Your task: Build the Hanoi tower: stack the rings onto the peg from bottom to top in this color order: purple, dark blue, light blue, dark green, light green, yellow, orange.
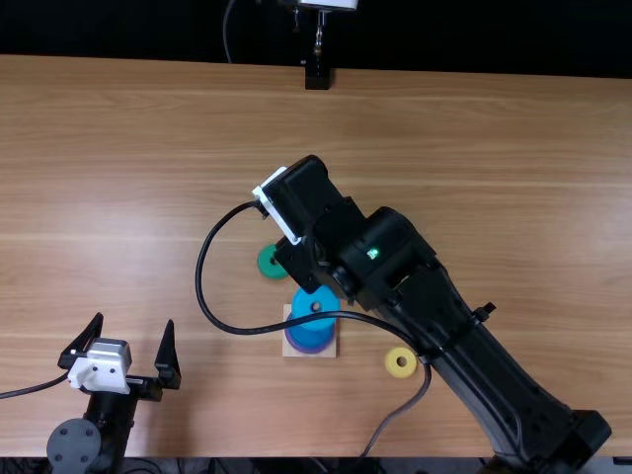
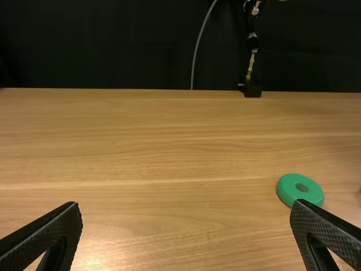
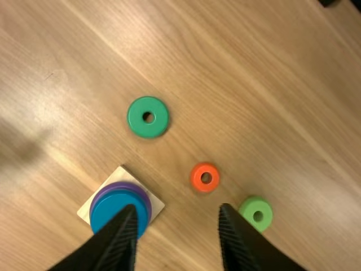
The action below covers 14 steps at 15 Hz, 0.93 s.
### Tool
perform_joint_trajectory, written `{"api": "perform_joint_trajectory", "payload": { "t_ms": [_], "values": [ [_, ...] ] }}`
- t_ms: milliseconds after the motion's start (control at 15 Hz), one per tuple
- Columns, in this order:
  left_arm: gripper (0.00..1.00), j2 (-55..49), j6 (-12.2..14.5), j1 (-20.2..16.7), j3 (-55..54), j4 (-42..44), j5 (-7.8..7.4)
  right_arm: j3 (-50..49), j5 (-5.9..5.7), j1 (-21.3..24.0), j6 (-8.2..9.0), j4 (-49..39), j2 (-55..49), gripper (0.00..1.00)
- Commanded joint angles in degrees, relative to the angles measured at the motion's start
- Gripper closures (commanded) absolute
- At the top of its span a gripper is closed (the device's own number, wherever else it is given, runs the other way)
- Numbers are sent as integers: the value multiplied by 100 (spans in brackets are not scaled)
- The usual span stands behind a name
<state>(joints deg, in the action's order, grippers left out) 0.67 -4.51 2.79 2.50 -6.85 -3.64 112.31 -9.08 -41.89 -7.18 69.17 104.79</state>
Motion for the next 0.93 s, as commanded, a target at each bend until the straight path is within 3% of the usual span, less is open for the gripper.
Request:
{"api": "perform_joint_trajectory", "payload": {
  "t_ms": [0,133,267,400,467,533,600,667,867],
  "values": [
    [0,-67,61,3,-250,-32,-90,265,-104,-100,22,19,-20,100],
    [0,-67,61,3,-250,-43,-90,291,-125,-355,11,356,-29,100],
    [0,-67,61,3,-250,-32,-90,590,-73,-425,22,979,-20,100],
    [0,-67,61,3,-250,-32,-90,616,159,-417,43,1147,-29,100],
    [0,-67,61,3,-250,-32,-90,599,318,-399,254,1147,-29,100],
    [0,-67,61,3,-250,-32,-90,590,550,-390,486,1200,-38,100],
    [0,-67,61,3,-250,-32,-90,581,845,-381,581,1211,-38,100],
    [0,-67,61,3,-250,-32,-90,581,1024,-373,581,1211,-29,100],
    [0,-67,61,3,-250,-32,-90,537,1024,-373,581,1221,-38,100]
  ]
}}
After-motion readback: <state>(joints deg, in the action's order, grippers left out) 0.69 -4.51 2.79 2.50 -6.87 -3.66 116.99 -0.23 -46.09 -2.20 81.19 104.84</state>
